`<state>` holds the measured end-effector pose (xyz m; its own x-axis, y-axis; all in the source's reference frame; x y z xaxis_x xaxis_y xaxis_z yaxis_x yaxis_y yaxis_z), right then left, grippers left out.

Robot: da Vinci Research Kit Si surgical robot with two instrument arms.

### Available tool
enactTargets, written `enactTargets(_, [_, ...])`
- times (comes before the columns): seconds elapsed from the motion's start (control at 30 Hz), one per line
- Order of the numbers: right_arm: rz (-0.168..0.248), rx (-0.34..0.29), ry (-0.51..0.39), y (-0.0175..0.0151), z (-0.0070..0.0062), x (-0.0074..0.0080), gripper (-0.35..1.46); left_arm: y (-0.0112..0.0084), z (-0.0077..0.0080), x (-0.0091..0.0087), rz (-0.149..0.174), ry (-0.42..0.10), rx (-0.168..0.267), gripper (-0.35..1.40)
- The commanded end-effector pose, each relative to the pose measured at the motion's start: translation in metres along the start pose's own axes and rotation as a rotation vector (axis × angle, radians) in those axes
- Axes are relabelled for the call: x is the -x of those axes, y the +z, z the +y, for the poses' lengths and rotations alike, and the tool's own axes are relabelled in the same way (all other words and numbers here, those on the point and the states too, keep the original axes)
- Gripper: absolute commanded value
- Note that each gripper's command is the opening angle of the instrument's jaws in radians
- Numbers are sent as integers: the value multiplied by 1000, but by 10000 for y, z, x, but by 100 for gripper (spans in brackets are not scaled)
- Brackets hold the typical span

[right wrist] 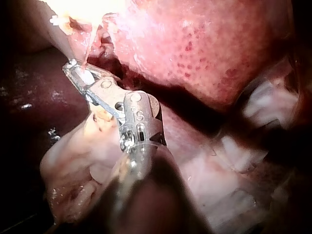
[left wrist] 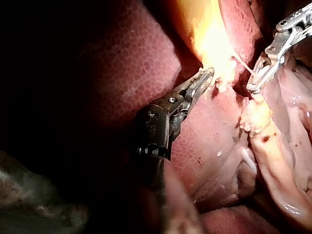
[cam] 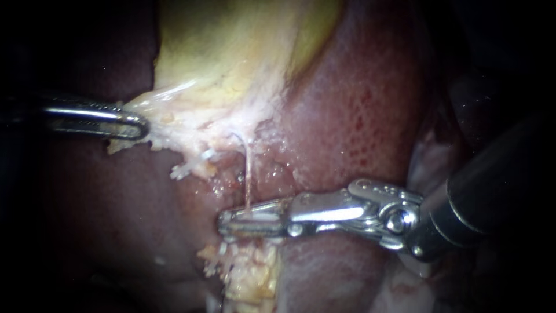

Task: Going back second clip right tube

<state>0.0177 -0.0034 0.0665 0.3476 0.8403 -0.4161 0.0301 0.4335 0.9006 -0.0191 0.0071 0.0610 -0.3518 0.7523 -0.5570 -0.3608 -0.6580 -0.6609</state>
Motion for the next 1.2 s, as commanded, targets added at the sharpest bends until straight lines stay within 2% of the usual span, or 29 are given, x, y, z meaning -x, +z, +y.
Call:
enactTargets(0.03, [3,-1,0,1,0,0,-35,0,0,0,0,0,-1,-35])
enactTargets(0.07, [10,-6,-1,2,1,0,-29,0,0,0,0,0,-1,-35])
enactTargets(0.13, [31,3,-1,5,2,0,1,0,0,0,0,0,-1,-35])
enactTargets(0.2, [40,2,-3,8,5,1,21,0,0,0,0,0,-1,-35])
enactTargets(0.33, [47,17,-38,15,14,7,37,0,1,0,0,0,-1,-35])
enactTargets(0.5, [67,51,-95,18,32,12,46,0,1,0,0,0,-2,-35])
enactTargets(0.67, [119,132,-94,17,53,15,49,0,2,0,0,0,-2,-35])
enactTargets(0.87, [144,177,-84,6,74,19,50,0,2,0,1,0,-2,-35])
enactTargets(1.03, [147,202,-79,-2,82,20,50,0,2,0,1,0,-2,-35])
enactTargets(1.2, [143,202,-84,-3,80,20,50,0,3,0,1,0,-2,-35])
